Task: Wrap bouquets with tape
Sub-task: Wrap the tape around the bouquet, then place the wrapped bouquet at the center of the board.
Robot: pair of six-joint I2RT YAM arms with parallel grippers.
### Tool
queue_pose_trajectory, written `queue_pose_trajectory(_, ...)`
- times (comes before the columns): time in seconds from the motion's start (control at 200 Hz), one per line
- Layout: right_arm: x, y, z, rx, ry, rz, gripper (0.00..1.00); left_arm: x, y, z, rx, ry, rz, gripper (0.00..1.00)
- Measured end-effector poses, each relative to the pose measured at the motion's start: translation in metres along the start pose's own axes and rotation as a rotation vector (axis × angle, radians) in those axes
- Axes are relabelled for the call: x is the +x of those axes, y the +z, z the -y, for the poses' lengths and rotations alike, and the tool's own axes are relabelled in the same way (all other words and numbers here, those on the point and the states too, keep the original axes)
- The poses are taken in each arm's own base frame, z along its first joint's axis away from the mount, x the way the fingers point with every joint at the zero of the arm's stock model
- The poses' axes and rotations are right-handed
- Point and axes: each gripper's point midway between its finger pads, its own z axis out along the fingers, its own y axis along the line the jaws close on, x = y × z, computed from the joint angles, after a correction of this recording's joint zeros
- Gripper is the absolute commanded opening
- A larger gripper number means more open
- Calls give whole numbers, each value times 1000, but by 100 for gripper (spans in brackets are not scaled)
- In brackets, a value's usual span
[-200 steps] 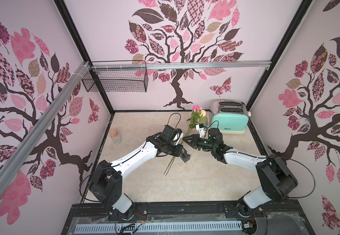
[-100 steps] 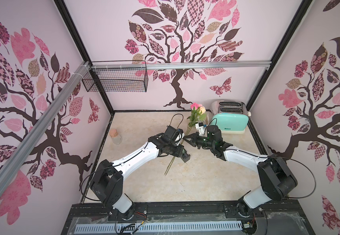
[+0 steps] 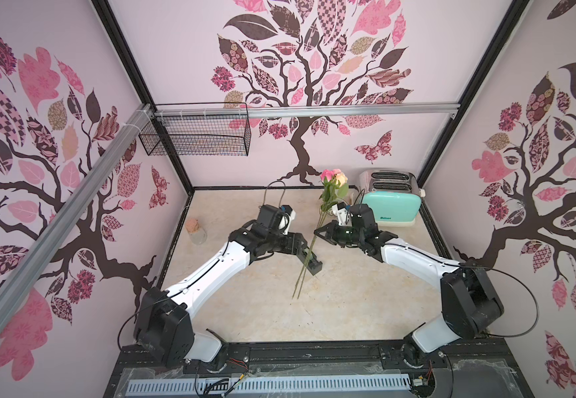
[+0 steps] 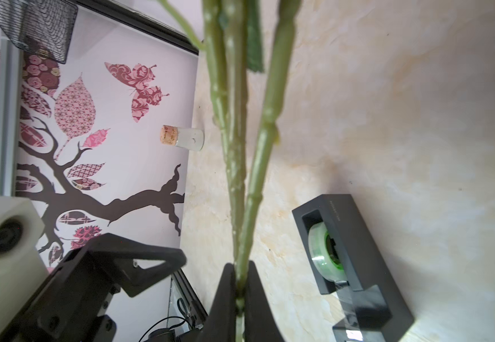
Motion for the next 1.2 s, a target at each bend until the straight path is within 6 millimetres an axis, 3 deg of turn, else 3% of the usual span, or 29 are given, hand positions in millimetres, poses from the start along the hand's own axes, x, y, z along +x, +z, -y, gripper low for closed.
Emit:
queue_pose_trajectory(0.1, -10, -1, 8, 96, -94, -19, 4, -9, -20, -14, 6, -61, 57, 80)
queue_pose_trajectory(0.21, -4, -2, 36, 226, -157, -77, 5, -12, -32, -17, 30, -92, 85, 80)
queue_pose_trajectory(0.34, 9, -1, 78, 389, -190, -181, 5, -10, -34, -24, 39, -119, 89, 80)
queue_pose_trajectory(0.48, 5, 7, 104, 511, -238, -268, 5, -5, -33, -24, 49, -127, 78, 80)
queue_pose_trajectory(0.74, -7, 21, 129, 626, -298, -357, 8, -2, -45, -20, 61, -120, 101, 80)
queue_pose_trajectory(1.016, -7, 42, 147, 656, -286, -429, 12, 2, -52, -24, 54, -126, 116, 81)
queue_pose_trajectory(1.201, -3, 52, 156, 658, -274, -463, 29, 3, -55, -25, 47, -127, 121, 81)
